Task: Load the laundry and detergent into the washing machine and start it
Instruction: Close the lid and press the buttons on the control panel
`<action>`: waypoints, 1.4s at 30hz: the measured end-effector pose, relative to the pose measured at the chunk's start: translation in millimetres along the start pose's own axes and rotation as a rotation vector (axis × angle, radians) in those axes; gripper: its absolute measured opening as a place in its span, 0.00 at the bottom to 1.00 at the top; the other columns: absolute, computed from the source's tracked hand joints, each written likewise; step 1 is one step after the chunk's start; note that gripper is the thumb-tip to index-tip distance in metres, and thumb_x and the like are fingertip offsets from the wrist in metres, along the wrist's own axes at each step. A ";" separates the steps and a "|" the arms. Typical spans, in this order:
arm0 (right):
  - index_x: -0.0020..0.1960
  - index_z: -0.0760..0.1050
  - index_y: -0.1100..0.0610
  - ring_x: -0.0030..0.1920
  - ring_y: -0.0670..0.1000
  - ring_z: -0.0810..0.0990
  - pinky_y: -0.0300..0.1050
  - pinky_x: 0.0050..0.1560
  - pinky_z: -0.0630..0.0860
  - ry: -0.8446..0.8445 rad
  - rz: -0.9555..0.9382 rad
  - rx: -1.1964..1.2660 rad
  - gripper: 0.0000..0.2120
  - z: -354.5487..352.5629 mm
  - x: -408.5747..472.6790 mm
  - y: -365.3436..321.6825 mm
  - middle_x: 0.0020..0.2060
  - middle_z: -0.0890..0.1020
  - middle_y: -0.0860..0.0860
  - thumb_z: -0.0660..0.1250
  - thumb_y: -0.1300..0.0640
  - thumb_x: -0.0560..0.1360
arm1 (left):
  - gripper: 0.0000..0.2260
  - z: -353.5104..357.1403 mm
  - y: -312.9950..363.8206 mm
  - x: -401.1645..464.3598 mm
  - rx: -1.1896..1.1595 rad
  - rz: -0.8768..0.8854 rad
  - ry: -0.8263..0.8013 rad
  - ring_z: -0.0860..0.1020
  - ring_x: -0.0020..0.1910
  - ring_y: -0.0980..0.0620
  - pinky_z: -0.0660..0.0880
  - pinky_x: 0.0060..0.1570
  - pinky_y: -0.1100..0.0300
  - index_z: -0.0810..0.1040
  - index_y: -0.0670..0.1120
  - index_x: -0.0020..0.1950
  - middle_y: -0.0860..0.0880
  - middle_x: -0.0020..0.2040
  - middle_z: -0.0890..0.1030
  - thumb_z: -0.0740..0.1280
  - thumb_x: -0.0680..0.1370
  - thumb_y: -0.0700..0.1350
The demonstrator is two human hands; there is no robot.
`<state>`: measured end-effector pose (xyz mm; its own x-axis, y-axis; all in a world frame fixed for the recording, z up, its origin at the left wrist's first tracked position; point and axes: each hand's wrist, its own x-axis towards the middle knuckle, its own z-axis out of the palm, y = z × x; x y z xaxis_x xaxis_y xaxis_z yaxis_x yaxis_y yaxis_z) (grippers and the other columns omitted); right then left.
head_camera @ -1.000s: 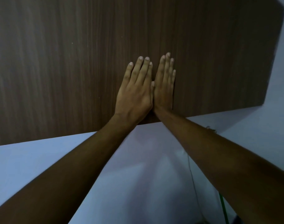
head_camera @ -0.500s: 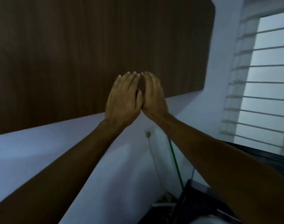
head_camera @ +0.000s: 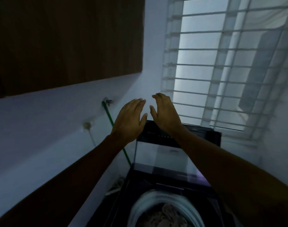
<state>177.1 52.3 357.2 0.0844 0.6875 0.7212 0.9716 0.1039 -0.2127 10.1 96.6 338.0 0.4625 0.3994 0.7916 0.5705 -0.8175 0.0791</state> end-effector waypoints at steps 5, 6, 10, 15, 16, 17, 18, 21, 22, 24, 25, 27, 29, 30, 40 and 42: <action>0.72 0.65 0.63 0.67 0.59 0.69 0.52 0.68 0.67 -0.055 0.112 -0.105 0.24 -3.7 -24.1 86.9 0.68 0.72 0.60 0.62 0.53 0.80 | 0.24 68.6 34.1 16.5 -0.109 -0.010 -0.132 0.69 0.71 0.44 0.58 0.72 0.55 0.68 0.40 0.73 0.42 0.71 0.72 0.57 0.80 0.51; 0.73 0.64 0.62 0.68 0.59 0.68 0.52 0.69 0.66 -0.075 0.135 -0.124 0.25 -6.2 -27.3 97.9 0.69 0.71 0.60 0.62 0.53 0.79 | 0.24 79.7 39.4 18.6 -0.127 -0.014 -0.152 0.69 0.70 0.44 0.59 0.71 0.55 0.69 0.40 0.73 0.42 0.71 0.72 0.56 0.80 0.50; 0.73 0.63 0.63 0.69 0.59 0.68 0.53 0.69 0.66 -0.148 0.178 -0.158 0.26 -0.3 -42.3 141.3 0.70 0.70 0.60 0.63 0.53 0.79 | 0.20 126.5 57.3 22.1 -0.272 -0.036 -0.249 0.72 0.67 0.44 0.62 0.69 0.56 0.72 0.40 0.70 0.41 0.67 0.75 0.59 0.79 0.46; 0.72 0.64 0.62 0.68 0.58 0.67 0.51 0.68 0.64 -0.259 0.218 -0.159 0.25 14.7 -50.9 175.5 0.69 0.70 0.59 0.62 0.53 0.79 | 0.19 177.5 64.2 28.8 -0.312 -0.073 -0.358 0.74 0.65 0.45 0.68 0.68 0.53 0.72 0.41 0.69 0.42 0.66 0.76 0.65 0.79 0.42; 0.73 0.63 0.63 0.70 0.58 0.66 0.51 0.69 0.63 -0.289 0.227 -0.163 0.26 18.6 -51.8 181.6 0.70 0.69 0.59 0.62 0.53 0.79 | 0.19 184.9 63.5 31.0 -0.313 -0.076 -0.380 0.74 0.65 0.45 0.67 0.68 0.53 0.72 0.41 0.69 0.42 0.66 0.76 0.65 0.78 0.41; 0.73 0.62 0.63 0.71 0.58 0.64 0.51 0.71 0.61 -0.321 0.237 -0.167 0.27 22.5 -52.3 187.5 0.71 0.67 0.60 0.63 0.53 0.78 | 0.19 191.2 62.0 34.0 -0.324 -0.085 -0.396 0.74 0.65 0.45 0.67 0.68 0.55 0.72 0.40 0.69 0.42 0.66 0.76 0.65 0.78 0.40; 0.74 0.61 0.64 0.72 0.58 0.62 0.50 0.72 0.59 -0.346 0.246 -0.174 0.28 26.7 -52.4 193.5 0.72 0.66 0.60 0.63 0.53 0.78 | 0.19 196.7 59.9 37.6 -0.347 -0.107 -0.407 0.74 0.65 0.45 0.67 0.67 0.56 0.72 0.40 0.68 0.42 0.66 0.76 0.65 0.78 0.39; 0.76 0.56 0.64 0.76 0.59 0.56 0.51 0.75 0.54 -0.412 0.265 -0.198 0.32 38.3 -48.9 208.3 0.75 0.61 0.61 0.64 0.53 0.78 | 0.18 212.2 49.6 49.2 -0.411 -0.186 -0.425 0.73 0.64 0.46 0.66 0.65 0.60 0.74 0.40 0.67 0.42 0.65 0.76 0.65 0.77 0.36; 0.76 0.55 0.64 0.77 0.59 0.53 0.52 0.76 0.52 -0.431 0.267 -0.206 0.33 41.3 -47.3 212.1 0.76 0.59 0.60 0.64 0.52 0.78 | 0.18 215.6 46.4 52.4 -0.420 -0.200 -0.437 0.73 0.64 0.46 0.65 0.64 0.61 0.74 0.40 0.67 0.42 0.65 0.76 0.64 0.77 0.35; 0.77 0.52 0.63 0.78 0.58 0.49 0.53 0.77 0.49 -0.478 0.268 -0.224 0.35 50.7 -43.9 220.8 0.77 0.55 0.59 0.64 0.52 0.78 | 0.20 225.2 37.8 57.2 -0.412 -0.209 -0.475 0.71 0.67 0.45 0.64 0.67 0.59 0.73 0.40 0.68 0.42 0.68 0.73 0.64 0.76 0.36; 0.78 0.51 0.62 0.78 0.58 0.48 0.53 0.77 0.48 -0.504 0.269 -0.236 0.35 53.9 -42.7 223.6 0.78 0.54 0.59 0.63 0.51 0.79 | 0.21 228.9 34.0 58.2 -0.376 -0.195 -0.500 0.68 0.70 0.45 0.63 0.70 0.56 0.70 0.40 0.70 0.41 0.71 0.71 0.63 0.76 0.36; 0.78 0.49 0.62 0.78 0.57 0.46 0.54 0.77 0.46 -0.533 0.261 -0.272 0.36 62.7 -39.4 229.3 0.78 0.52 0.58 0.63 0.51 0.79 | 0.27 237.9 24.3 58.3 -0.248 -0.131 -0.553 0.62 0.74 0.44 0.59 0.74 0.52 0.65 0.40 0.74 0.41 0.75 0.64 0.64 0.75 0.37; 0.78 0.49 0.62 0.78 0.57 0.45 0.55 0.77 0.45 -0.553 0.266 -0.297 0.37 68.0 -36.6 235.3 0.78 0.51 0.58 0.63 0.50 0.78 | 0.31 247.4 18.3 59.9 -0.146 -0.061 -0.599 0.59 0.76 0.43 0.56 0.75 0.51 0.60 0.40 0.77 0.41 0.77 0.60 0.64 0.74 0.39; 0.78 0.48 0.62 0.78 0.57 0.45 0.56 0.77 0.45 -0.568 0.271 -0.302 0.37 68.9 -35.8 237.8 0.78 0.51 0.58 0.63 0.50 0.78 | 0.32 251.0 17.4 61.3 -0.125 -0.049 -0.627 0.57 0.76 0.43 0.54 0.76 0.50 0.57 0.40 0.77 0.41 0.78 0.58 0.65 0.75 0.40; 0.78 0.49 0.61 0.78 0.56 0.46 0.61 0.76 0.45 -0.619 0.269 -0.322 0.37 83.2 -40.1 252.2 0.78 0.53 0.57 0.63 0.48 0.78 | 0.34 279.6 7.8 65.5 0.011 -0.069 -0.751 0.54 0.77 0.45 0.52 0.75 0.51 0.51 0.42 0.79 0.43 0.78 0.56 0.62 0.79 0.54; 0.77 0.55 0.61 0.77 0.56 0.54 0.62 0.76 0.47 -0.564 0.272 -0.310 0.32 85.9 -38.0 252.7 0.76 0.60 0.58 0.59 0.46 0.80 | 0.30 278.7 8.0 67.4 0.033 -0.055 -0.685 0.60 0.74 0.44 0.56 0.73 0.51 0.57 0.43 0.78 0.42 0.76 0.62 0.59 0.80 0.55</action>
<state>400.4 114.2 219.4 0.2871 0.9370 0.1990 0.9577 -0.2766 -0.0789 235.0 232.6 223.1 0.7509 0.6212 0.2244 0.6209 -0.7797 0.0810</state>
